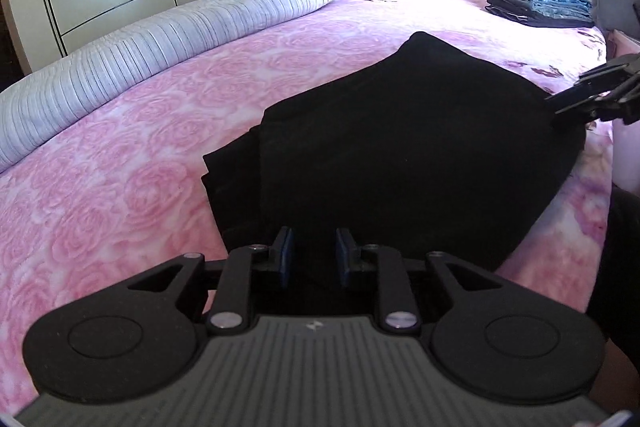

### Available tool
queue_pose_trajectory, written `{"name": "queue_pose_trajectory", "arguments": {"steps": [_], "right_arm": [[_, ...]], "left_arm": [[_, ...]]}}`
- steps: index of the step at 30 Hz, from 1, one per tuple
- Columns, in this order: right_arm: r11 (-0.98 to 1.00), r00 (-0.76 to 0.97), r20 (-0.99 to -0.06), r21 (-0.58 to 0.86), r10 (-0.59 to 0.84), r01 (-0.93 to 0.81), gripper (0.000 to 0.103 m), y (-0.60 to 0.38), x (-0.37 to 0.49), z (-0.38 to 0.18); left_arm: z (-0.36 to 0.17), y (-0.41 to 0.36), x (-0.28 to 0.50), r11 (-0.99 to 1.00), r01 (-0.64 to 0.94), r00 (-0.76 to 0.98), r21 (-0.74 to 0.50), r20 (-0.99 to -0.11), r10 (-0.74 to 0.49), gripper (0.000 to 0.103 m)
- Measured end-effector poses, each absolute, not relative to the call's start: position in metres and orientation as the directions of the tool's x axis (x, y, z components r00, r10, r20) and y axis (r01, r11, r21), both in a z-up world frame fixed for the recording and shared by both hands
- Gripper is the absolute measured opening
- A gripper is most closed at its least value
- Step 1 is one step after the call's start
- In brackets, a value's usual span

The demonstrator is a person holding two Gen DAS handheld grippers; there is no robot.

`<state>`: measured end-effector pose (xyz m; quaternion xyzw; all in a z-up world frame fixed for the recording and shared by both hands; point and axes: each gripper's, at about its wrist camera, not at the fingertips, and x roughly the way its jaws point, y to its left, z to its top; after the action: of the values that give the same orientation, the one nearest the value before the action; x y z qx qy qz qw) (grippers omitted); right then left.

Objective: Fold clothes

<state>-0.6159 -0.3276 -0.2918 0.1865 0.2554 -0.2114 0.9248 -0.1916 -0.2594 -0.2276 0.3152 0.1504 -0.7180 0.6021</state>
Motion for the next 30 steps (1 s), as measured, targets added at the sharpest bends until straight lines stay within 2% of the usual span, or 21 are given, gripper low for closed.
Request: {"name": "queue_pose_trajectory", "arguments": {"steps": [4, 6, 8, 12, 16, 24, 30], "right_arm": [[0.855, 0.755, -0.538, 0.115, -0.375, 0.506, 0.044, -0.297, -0.627, -0.271], [0.859, 0.738, -0.569, 0.103, -0.363, 0.501, 0.044, -0.291, -0.628, -0.282], [0.867, 0.741, -0.563, 0.085, -0.365, 0.491, 0.044, -0.29, -0.63, -0.292], [0.865, 0.713, -0.582, 0.033, -0.391, 0.502, 0.045, -0.279, -0.623, -0.278], [0.879, 0.686, -0.594, -0.081, -0.421, 0.47, 0.06, -0.261, -0.617, -0.274], [0.875, 0.675, -0.619, -0.041, -0.401, 0.482, 0.064, -0.257, -0.618, -0.289], [0.885, 0.668, -0.626, -0.081, -0.403, 0.458, 0.067, -0.253, -0.615, -0.29]], "left_arm": [[-0.227, -0.256, -0.188, -0.217, 0.966, -0.082, 0.139, -0.632, -0.77, 0.021], [-0.227, -0.259, -0.188, -0.208, 0.97, -0.083, 0.123, -0.636, -0.767, 0.021], [-0.223, -0.261, -0.188, -0.203, 0.972, -0.08, 0.117, -0.649, -0.757, 0.021], [-0.208, -0.256, -0.195, -0.181, 0.973, -0.038, 0.147, -0.665, -0.746, 0.021], [-0.197, -0.246, -0.201, -0.144, 0.974, 0.007, 0.174, -0.662, -0.749, 0.032], [-0.194, -0.242, -0.199, -0.122, 0.973, 0.043, 0.194, -0.676, -0.735, 0.032], [-0.196, -0.24, -0.202, -0.127, 0.969, 0.053, 0.213, -0.677, -0.734, 0.032]]}}
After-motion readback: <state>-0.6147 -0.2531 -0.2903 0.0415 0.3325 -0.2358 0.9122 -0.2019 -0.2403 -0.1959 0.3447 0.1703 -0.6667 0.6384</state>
